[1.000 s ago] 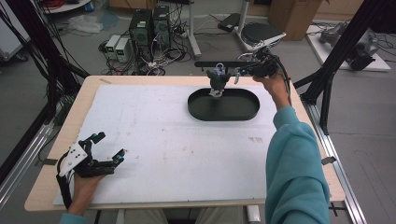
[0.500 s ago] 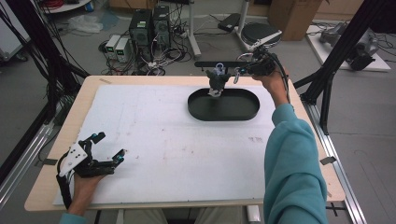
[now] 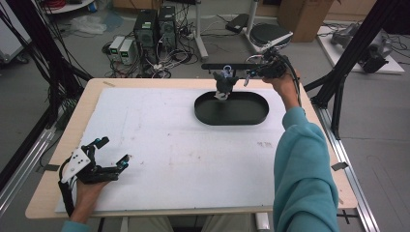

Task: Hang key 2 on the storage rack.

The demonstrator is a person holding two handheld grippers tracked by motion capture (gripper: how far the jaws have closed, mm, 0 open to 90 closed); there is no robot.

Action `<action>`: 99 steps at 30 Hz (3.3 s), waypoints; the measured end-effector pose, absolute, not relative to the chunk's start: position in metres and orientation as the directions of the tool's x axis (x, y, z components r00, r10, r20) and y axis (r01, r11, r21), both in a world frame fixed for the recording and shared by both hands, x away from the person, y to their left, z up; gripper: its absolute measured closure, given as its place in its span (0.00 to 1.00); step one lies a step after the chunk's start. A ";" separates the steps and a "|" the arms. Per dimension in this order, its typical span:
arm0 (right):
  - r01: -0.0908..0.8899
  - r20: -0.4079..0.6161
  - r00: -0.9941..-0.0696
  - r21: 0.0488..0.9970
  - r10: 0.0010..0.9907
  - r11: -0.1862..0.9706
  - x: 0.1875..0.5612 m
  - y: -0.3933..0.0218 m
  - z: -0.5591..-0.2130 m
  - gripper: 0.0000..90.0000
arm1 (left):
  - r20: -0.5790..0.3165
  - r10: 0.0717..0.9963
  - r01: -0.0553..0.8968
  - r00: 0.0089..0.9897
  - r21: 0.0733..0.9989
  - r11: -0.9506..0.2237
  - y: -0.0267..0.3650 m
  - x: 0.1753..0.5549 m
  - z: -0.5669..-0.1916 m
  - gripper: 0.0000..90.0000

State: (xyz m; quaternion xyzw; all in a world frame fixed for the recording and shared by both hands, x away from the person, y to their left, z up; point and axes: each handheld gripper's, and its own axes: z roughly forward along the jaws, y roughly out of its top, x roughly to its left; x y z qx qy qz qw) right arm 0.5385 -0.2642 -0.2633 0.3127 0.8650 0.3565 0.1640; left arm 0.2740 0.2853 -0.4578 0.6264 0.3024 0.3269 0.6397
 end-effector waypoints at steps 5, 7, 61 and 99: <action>0.426 -0.057 -0.746 0.725 0.664 0.541 0.540 -0.265 -0.264 0.99 | 0.023 0.797 -0.040 0.603 0.999 0.001 0.285 0.274 -0.458 0.02; 0.421 -0.065 -0.746 0.726 0.663 0.544 0.541 -0.266 -0.264 0.99 | 0.023 0.797 -0.040 0.603 0.999 0.002 0.285 0.274 -0.458 0.02; 0.274 -0.068 -0.701 0.894 0.710 0.356 0.488 -0.266 -0.240 0.01 | 0.022 0.797 -0.039 0.604 0.999 0.002 0.286 0.274 -0.458 0.02; 0.054 0.000 -0.656 0.997 0.754 0.047 0.317 -0.327 -0.416 0.01 | 0.031 0.795 -0.040 0.605 0.999 -0.009 0.285 0.274 -0.458 0.02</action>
